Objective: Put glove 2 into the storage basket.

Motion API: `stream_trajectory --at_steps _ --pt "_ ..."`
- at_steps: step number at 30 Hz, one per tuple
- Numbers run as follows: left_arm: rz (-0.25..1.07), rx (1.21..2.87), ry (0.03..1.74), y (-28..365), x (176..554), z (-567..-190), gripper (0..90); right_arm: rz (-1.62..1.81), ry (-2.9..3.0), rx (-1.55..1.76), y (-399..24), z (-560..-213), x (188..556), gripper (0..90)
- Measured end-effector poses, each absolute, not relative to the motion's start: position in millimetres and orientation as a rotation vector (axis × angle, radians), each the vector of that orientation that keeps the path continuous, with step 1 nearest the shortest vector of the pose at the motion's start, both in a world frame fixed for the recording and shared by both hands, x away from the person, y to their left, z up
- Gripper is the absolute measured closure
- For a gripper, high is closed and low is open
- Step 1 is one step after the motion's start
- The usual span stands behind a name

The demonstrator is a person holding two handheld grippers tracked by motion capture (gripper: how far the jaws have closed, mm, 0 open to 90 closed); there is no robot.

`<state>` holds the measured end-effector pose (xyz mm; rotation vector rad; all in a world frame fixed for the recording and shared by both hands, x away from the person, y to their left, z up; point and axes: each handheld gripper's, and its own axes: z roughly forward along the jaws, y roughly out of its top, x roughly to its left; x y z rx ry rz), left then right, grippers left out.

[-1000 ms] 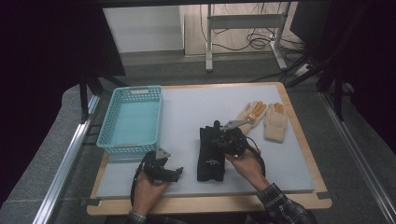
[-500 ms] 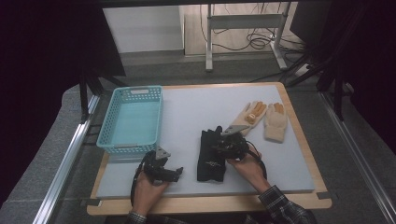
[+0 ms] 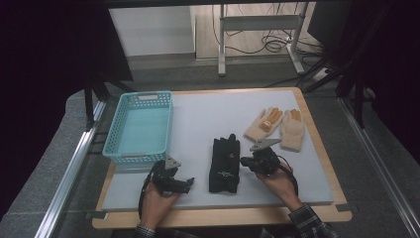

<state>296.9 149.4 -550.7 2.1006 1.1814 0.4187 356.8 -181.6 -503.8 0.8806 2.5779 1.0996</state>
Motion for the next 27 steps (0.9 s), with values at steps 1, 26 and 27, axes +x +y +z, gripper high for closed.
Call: stream_trajectory --at_steps 1,26,27 --pt "0.419 2.100 1.182 149 297 -551 1.5 1.102 2.589 0.880 -183 -507 355 88.4" --pt "0.437 2.100 1.223 156 296 -550 0.0 1.149 2.667 0.797 -154 -530 342 87.0" --pt "0.436 2.104 1.222 158 296 -550 0.0 1.151 2.671 0.793 -151 -530 343 86.9"
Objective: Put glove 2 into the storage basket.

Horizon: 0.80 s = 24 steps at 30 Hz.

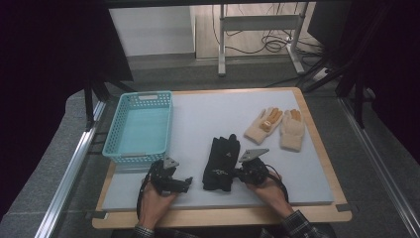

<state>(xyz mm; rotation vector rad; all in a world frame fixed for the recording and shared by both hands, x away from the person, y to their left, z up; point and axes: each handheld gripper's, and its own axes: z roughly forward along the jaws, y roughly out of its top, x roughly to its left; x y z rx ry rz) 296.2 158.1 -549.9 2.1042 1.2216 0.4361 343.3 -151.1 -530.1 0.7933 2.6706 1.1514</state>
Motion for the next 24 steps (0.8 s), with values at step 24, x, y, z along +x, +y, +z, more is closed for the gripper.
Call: stream_trajectory --at_steps 24 --pt "0.417 2.101 1.205 171 297 -552 0.0 1.158 2.695 0.703 -102 -528 352 83.0"
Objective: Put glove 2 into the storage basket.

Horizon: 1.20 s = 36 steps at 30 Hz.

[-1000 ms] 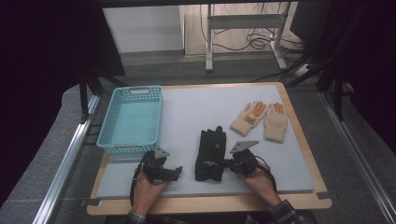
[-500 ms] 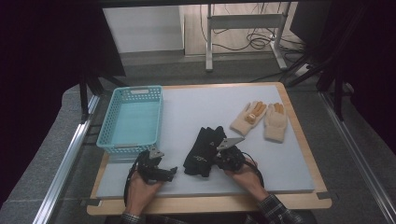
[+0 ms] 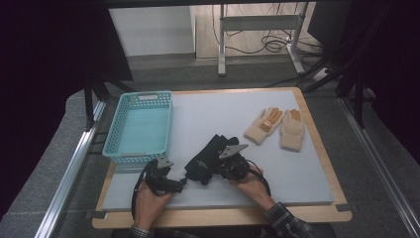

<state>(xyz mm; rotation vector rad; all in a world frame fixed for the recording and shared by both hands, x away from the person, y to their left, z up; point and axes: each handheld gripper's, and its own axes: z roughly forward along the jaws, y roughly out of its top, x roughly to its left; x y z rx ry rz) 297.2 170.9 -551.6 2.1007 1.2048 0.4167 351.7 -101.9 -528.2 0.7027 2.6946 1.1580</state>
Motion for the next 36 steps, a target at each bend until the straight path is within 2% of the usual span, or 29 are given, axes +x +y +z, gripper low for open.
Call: stream_trajectory --at_steps 10,22,29,36 --pt "0.417 2.099 1.206 171 297 -552 0.0 1.136 2.584 0.757 -149 -513 349 72.9" --pt "0.415 2.098 1.207 171 297 -552 0.0 1.098 2.432 0.951 -216 -516 354 43.3" --pt "0.414 2.101 1.203 171 297 -552 0.0 1.015 2.363 1.013 -242 -526 355 31.0" --pt "0.413 2.101 1.202 171 297 -552 0.0 0.985 2.351 1.052 -245 -531 356 21.5"
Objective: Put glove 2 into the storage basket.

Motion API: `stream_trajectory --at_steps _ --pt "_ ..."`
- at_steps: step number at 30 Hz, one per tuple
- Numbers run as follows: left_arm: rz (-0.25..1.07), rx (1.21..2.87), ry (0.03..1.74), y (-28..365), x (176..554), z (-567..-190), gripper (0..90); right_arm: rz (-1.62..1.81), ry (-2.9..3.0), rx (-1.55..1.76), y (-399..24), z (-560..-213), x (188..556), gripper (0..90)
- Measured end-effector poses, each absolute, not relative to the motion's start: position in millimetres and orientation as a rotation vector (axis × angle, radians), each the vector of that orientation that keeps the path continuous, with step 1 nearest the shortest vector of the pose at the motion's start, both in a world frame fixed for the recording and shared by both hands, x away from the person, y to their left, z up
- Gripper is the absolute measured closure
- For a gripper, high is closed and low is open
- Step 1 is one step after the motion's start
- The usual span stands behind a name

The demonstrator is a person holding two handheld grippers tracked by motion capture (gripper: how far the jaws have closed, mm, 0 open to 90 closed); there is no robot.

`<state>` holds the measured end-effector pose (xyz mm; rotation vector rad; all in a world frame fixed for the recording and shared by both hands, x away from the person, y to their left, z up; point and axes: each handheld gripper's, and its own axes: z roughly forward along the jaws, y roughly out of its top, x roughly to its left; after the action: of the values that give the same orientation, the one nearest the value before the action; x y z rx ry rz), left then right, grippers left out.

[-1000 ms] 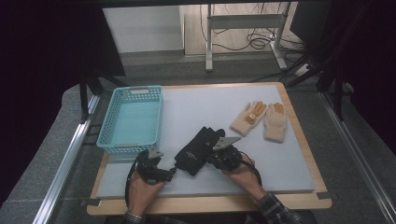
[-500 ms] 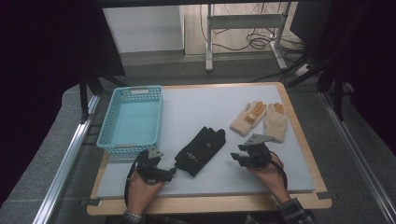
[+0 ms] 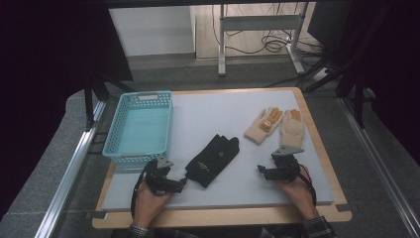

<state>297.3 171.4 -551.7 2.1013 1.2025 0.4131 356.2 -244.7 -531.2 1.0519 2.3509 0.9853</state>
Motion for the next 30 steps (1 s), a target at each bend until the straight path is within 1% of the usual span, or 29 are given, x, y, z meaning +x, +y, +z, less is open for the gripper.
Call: stream_trajectory --at_steps 5,8,16,20,22,27,30 --pt "0.411 2.107 1.182 173 296 -551 0.7 0.991 2.347 1.061 -245 -532 356 21.3" --pt "0.396 2.114 1.162 176 295 -549 3.1 0.992 2.346 1.061 -245 -532 356 21.3" --pt "0.328 2.084 1.092 169 293 -527 1.8 0.992 2.345 1.060 -245 -532 356 21.3" --pt "0.281 2.085 1.031 156 299 -516 0.0 0.993 2.345 1.061 -245 -532 356 21.3" --pt "0.285 2.120 0.991 144 305 -509 0.0 0.992 2.345 1.060 -245 -532 356 21.3" --pt "0.277 2.165 0.973 115 326 -497 0.0 0.990 2.346 1.059 -245 -532 356 21.3" --pt "0.244 2.173 0.981 101 342 -496 0.0 0.990 2.346 1.059 -245 -532 356 21.3"
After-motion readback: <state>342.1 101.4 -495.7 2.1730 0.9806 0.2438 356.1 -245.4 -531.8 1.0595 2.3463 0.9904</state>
